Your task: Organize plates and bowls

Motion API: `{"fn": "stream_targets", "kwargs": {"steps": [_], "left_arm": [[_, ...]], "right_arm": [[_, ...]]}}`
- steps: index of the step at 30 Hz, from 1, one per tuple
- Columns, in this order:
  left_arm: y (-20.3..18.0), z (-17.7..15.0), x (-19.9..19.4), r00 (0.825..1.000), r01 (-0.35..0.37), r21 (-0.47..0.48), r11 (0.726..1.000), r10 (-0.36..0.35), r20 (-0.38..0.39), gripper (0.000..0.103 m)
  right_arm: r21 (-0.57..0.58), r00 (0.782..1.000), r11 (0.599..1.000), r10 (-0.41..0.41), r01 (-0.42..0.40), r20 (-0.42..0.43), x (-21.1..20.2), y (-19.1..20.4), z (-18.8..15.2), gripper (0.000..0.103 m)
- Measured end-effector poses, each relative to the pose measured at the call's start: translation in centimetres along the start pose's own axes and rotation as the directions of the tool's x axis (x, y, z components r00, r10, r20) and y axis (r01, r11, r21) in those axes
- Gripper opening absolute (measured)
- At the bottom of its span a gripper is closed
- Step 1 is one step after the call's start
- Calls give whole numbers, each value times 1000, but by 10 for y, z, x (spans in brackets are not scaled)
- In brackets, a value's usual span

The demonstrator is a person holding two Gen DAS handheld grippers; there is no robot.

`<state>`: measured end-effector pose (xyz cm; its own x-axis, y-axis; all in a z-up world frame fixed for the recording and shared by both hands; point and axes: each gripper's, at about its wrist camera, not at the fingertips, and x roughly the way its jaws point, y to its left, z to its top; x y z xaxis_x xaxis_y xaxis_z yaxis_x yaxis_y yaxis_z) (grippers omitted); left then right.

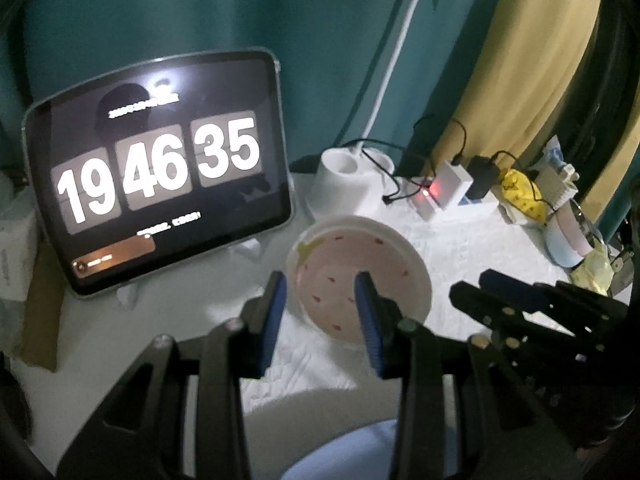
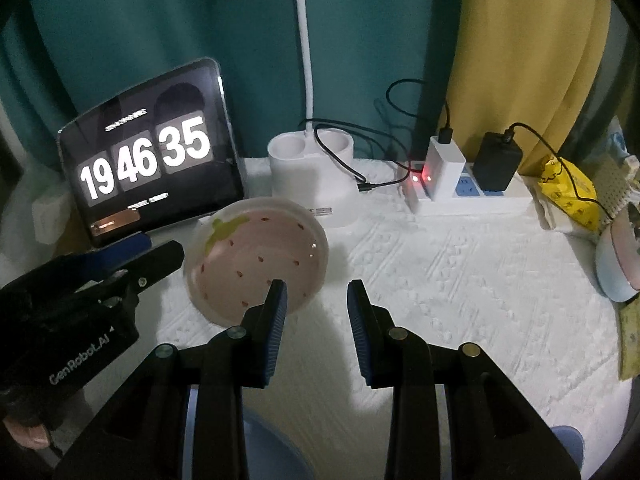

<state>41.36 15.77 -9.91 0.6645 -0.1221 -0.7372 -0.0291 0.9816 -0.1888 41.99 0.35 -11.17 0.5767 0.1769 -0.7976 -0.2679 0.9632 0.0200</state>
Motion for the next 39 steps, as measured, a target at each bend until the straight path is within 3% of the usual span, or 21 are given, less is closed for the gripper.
{"fn": "stream_targets", "kwargs": {"steps": [22, 26, 28, 30, 34, 36, 39], "left_arm": [[19, -4, 67, 983, -6, -14, 1000, 4, -186, 37], [14, -6, 73, 977, -42, 13, 999, 44, -208, 37], [12, -7, 77, 975, -46, 23, 999, 50, -215, 37], [10, -8, 81, 973, -45, 32, 998, 51, -223, 37], [5, -14, 84, 972, -36, 54, 998, 48, -229, 36], [3, -14, 80, 977, -41, 67, 997, 54, -209, 27], [3, -14, 80, 978, -55, 74, 996, 68, -199, 24]], "right_arm": [[197, 983, 978, 104, -73, -149, 77, -11, 0, 33], [199, 983, 977, 112, -81, -148, 82, -9, -1, 33], [210, 980, 974, 124, -90, -155, 87, -10, -2, 29], [213, 975, 972, 139, -100, -175, 93, -11, -5, 17], [202, 977, 974, 135, -101, -164, 91, -9, -6, 14], [196, 978, 975, 138, -106, -158, 88, -7, -7, 11], [197, 978, 975, 137, -106, -155, 84, -10, -8, 10]]}}
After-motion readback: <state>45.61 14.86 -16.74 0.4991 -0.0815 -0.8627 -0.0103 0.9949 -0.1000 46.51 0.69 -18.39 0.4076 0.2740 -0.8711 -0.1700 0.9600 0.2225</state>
